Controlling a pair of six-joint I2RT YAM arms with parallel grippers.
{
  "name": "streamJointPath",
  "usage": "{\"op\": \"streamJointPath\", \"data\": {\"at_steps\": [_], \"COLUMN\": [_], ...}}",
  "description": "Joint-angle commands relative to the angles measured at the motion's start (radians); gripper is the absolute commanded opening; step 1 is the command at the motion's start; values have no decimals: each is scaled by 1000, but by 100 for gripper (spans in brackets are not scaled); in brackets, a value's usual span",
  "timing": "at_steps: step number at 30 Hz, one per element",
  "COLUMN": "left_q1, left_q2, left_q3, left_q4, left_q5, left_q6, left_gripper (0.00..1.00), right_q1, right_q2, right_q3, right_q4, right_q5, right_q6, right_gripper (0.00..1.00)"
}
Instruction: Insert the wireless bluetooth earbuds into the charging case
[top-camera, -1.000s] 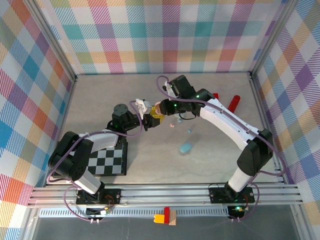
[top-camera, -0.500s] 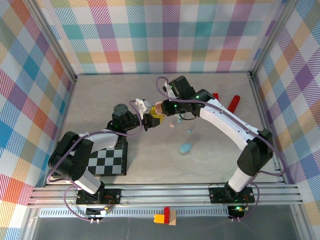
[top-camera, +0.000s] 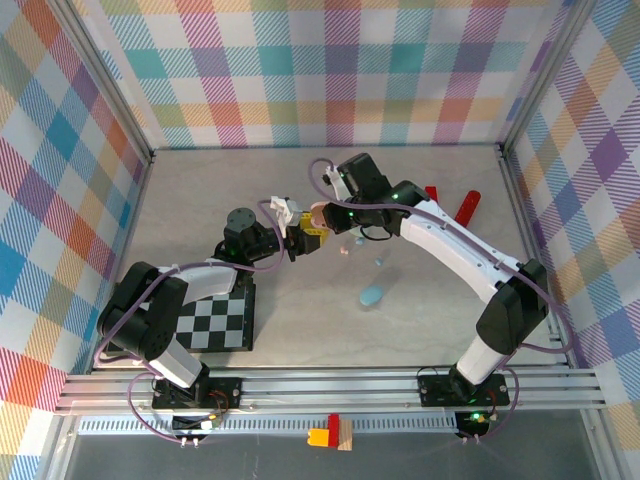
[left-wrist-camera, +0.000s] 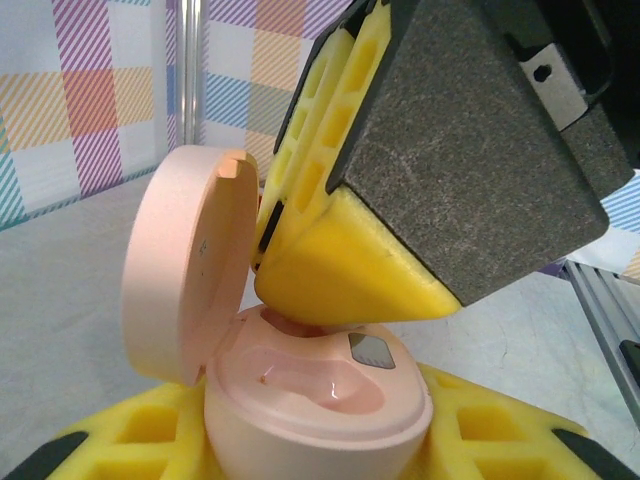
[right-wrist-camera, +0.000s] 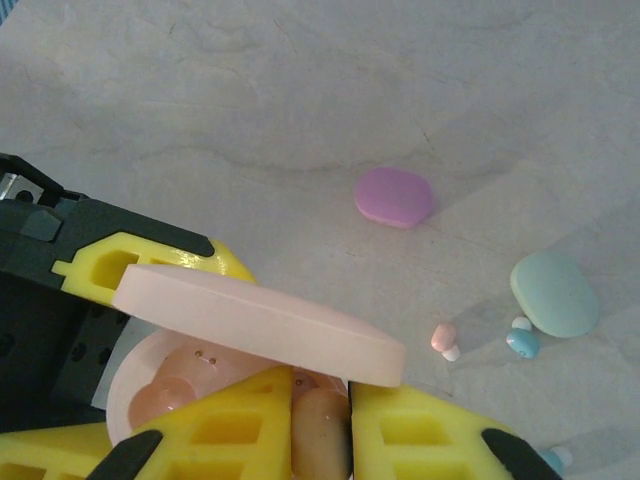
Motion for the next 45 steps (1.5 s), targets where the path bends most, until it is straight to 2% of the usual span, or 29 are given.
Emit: {"op": "streamJointPath", "data": {"at_steps": [1,5,9,26,45], "left_q1": [4,4,3,5,9], "left_q2": [-3,-3,0,11,4], "left_q3": [37,38,40,40,27], "left_q4": [88,93,91,102,128], "left_q5": [42,43,44,43,41], "left_q6": [-15,-21,-22,-22,-27], "left_gripper": [36,36,36,36,37], "right_q1": [16,22,23,23,23], "right_q2": [-9,-10,-22,-61,-131], "right_q3": [-16,-17,-18,-25,-80], "right_q4": [2,5,14,40,114], "right_q5": [23,32,21,-31,15], "right_q6": [-49,-59,-46,8,52], "right_gripper": [17,19,28,31,48]}}
